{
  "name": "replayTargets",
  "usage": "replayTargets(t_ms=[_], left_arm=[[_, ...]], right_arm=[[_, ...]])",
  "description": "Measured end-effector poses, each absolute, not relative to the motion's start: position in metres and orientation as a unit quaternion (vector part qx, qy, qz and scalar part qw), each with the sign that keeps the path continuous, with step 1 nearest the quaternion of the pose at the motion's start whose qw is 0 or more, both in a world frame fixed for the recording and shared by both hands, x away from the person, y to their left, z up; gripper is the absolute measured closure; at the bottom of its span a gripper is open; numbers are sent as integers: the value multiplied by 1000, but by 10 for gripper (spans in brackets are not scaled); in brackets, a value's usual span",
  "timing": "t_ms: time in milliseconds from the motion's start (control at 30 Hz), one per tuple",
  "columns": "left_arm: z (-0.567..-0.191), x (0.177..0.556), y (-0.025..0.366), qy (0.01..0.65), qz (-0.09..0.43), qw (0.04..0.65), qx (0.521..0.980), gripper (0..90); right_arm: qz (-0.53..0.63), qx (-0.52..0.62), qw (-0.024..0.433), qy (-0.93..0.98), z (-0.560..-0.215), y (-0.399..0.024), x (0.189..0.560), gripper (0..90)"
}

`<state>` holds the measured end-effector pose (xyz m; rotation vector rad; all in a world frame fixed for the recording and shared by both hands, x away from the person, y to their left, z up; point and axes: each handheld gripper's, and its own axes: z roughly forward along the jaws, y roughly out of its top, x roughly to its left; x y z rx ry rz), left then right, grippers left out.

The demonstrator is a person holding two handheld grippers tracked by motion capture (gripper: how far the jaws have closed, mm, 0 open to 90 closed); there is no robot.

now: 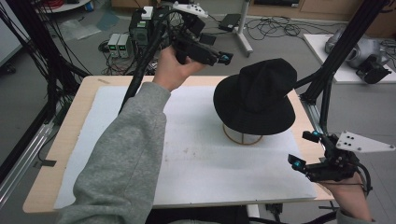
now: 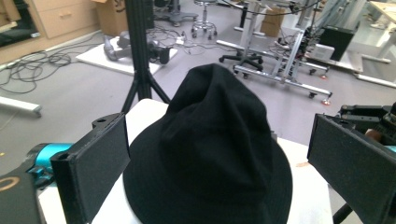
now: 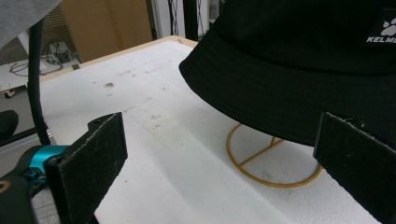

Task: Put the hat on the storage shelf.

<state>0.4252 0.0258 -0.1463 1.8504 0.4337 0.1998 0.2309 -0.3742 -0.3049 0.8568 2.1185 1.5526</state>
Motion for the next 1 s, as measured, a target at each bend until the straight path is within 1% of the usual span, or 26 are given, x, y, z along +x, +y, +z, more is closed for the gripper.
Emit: replayTargets(t_ms=[500, 833, 1000], left_arm=[[-167, 402, 88, 212, 108, 586, 775, 61], [-182, 386, 115, 230, 137, 576, 772, 61], [-188, 379, 131, 242, 142, 576, 767, 61]], right_arm=[[563, 312, 204, 738, -305, -372, 243, 19], [568, 313, 213, 731, -305, -372, 246, 19], [571, 313, 216, 728, -304, -372, 246, 19]])
